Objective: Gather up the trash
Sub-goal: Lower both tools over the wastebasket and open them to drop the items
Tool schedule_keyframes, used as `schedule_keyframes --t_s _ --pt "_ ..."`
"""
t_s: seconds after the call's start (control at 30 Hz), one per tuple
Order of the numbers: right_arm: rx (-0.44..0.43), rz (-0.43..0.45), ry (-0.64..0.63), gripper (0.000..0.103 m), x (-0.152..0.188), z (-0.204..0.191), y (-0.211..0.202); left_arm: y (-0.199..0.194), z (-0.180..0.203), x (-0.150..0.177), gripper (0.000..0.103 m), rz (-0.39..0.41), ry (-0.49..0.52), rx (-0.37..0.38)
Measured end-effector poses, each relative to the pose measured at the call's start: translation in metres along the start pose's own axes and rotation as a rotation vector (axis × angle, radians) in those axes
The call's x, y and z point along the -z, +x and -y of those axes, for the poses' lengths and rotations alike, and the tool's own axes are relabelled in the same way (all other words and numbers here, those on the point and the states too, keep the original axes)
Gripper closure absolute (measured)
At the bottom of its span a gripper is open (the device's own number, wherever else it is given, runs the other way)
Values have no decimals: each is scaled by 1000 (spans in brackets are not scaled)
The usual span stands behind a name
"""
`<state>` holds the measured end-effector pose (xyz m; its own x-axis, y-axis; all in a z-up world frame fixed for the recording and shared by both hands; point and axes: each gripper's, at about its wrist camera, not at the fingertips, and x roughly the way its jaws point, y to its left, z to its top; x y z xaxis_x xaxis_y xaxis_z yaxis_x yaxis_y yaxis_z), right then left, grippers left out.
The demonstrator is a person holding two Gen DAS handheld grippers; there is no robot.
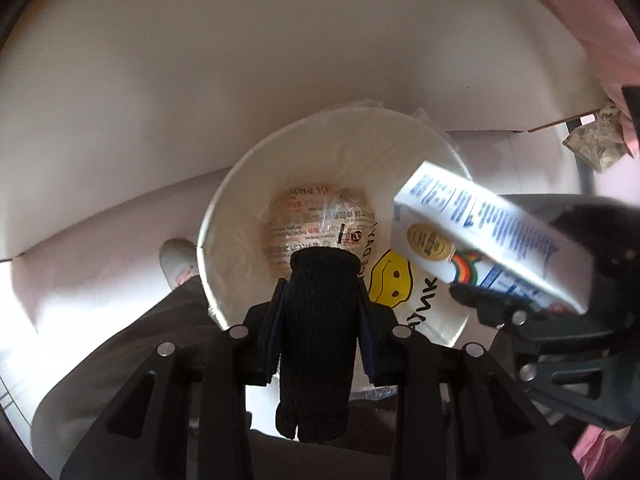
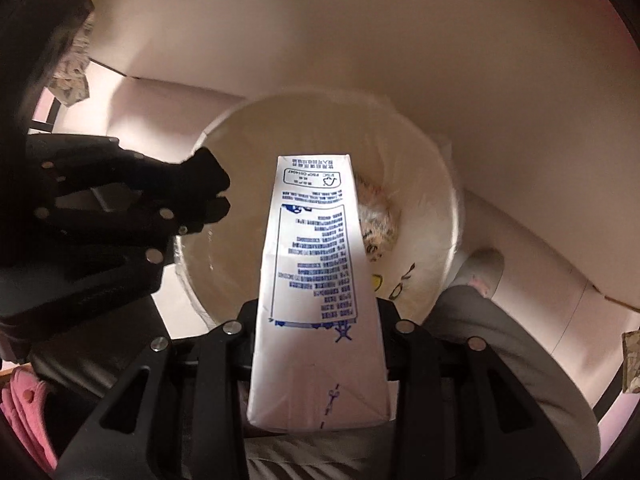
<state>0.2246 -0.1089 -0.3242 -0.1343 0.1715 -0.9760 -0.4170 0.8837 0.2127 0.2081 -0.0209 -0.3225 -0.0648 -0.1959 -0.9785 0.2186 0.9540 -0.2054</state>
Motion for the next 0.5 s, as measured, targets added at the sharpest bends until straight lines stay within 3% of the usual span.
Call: schedule_keyframes --t_s 0.3,0.5 --pt "10 -116 67 66 1 15 43 39 -9 -12 68 -56 -49 31" --pt "8 -148 103 66 -5 16 57 53 -10 -18 68 -80 -53 32"
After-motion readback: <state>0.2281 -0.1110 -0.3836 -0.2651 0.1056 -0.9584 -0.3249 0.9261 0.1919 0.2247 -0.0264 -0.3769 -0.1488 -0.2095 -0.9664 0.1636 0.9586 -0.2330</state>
